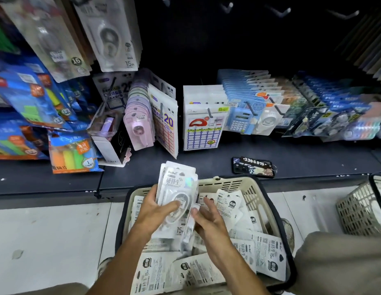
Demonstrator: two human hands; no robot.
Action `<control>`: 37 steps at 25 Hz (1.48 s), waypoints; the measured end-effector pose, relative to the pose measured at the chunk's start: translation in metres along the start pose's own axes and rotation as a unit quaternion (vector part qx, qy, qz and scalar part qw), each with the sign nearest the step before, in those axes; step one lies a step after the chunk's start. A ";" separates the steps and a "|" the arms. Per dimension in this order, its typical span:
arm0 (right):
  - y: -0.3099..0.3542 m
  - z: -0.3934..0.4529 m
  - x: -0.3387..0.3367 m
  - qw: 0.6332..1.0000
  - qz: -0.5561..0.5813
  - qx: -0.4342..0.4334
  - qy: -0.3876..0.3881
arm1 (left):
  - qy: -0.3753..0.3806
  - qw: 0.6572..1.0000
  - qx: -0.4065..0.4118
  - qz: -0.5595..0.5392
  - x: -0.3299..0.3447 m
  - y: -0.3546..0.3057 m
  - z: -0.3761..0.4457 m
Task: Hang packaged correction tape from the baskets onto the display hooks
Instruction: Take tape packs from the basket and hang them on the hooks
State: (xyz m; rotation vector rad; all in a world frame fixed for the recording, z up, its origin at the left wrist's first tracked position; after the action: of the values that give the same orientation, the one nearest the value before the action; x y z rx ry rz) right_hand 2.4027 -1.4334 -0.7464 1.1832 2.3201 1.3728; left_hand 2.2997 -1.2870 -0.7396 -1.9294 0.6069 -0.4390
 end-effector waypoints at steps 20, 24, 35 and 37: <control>0.305 -0.023 0.239 0.874 -0.249 -0.417 0.020 | -0.222 0.913 0.274 -0.206 -0.172 -0.290 -0.073; 0.285 -0.016 0.226 0.872 -0.240 -0.421 -0.068 | -0.194 0.911 0.278 -0.234 -0.171 -0.294 -0.060; 0.273 -0.029 0.250 0.871 -0.220 -0.390 0.203 | -0.127 0.935 0.275 -0.186 -0.148 -0.299 -0.042; 0.267 -0.025 0.248 0.902 -0.149 -0.348 0.209 | -0.084 0.945 0.253 -0.188 -0.143 -0.299 -0.040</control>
State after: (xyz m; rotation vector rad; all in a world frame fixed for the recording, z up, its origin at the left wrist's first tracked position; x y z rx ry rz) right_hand 2.3686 -1.2046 -0.4638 0.3277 1.8145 2.2046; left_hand 2.2277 -1.1260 -0.4560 -1.5566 -0.0028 -0.5953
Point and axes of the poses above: each hand's wrist, its own z-axis towards the middle knuckle, its own x-axis out of the palm, y = z × x, the point moved 2 cm from there along z, towards the middle knuckle, and after that the axes turned 8 degrees about -z, right-handed, at the moved point
